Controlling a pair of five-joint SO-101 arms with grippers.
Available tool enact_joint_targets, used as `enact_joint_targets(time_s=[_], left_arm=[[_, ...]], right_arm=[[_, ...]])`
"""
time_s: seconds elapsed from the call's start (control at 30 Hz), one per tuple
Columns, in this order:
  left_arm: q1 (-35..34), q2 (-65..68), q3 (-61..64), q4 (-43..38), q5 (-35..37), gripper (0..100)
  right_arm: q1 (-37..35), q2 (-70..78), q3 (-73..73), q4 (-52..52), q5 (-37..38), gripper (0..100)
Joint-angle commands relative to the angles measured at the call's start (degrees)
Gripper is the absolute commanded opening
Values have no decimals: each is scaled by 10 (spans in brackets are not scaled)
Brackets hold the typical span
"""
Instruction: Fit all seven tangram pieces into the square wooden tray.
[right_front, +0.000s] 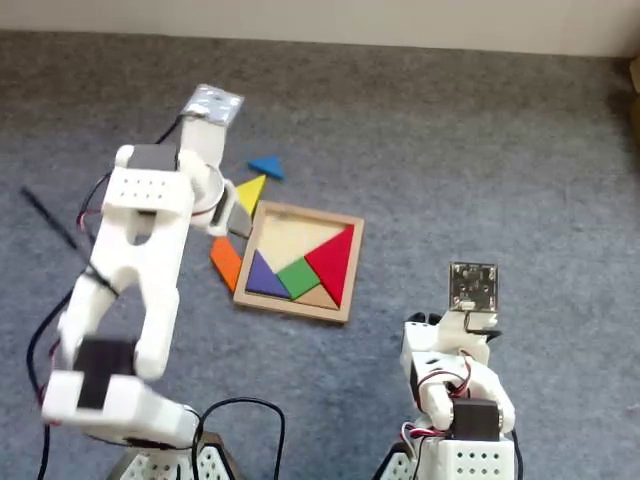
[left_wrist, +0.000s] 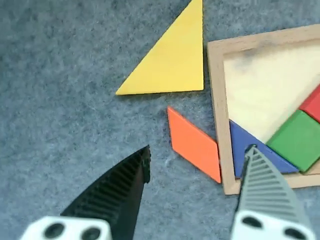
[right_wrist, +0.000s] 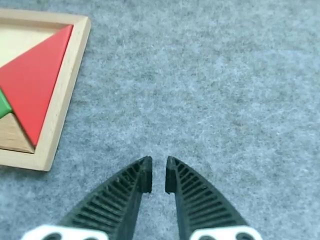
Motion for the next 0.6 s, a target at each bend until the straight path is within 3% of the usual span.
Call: enact_joint_targets(time_s=[0.0, 0.3, 0.57], left_arm=[[-7, 96, -145, 45, -77, 299], [-10, 271, -371, 124, -245, 298], [-7, 381, -463, 126, -323, 298]], right_arm=[[13, -8, 52, 0, 6, 66], [13, -8, 52, 0, 6, 66], [13, -8, 52, -1, 6, 66]])
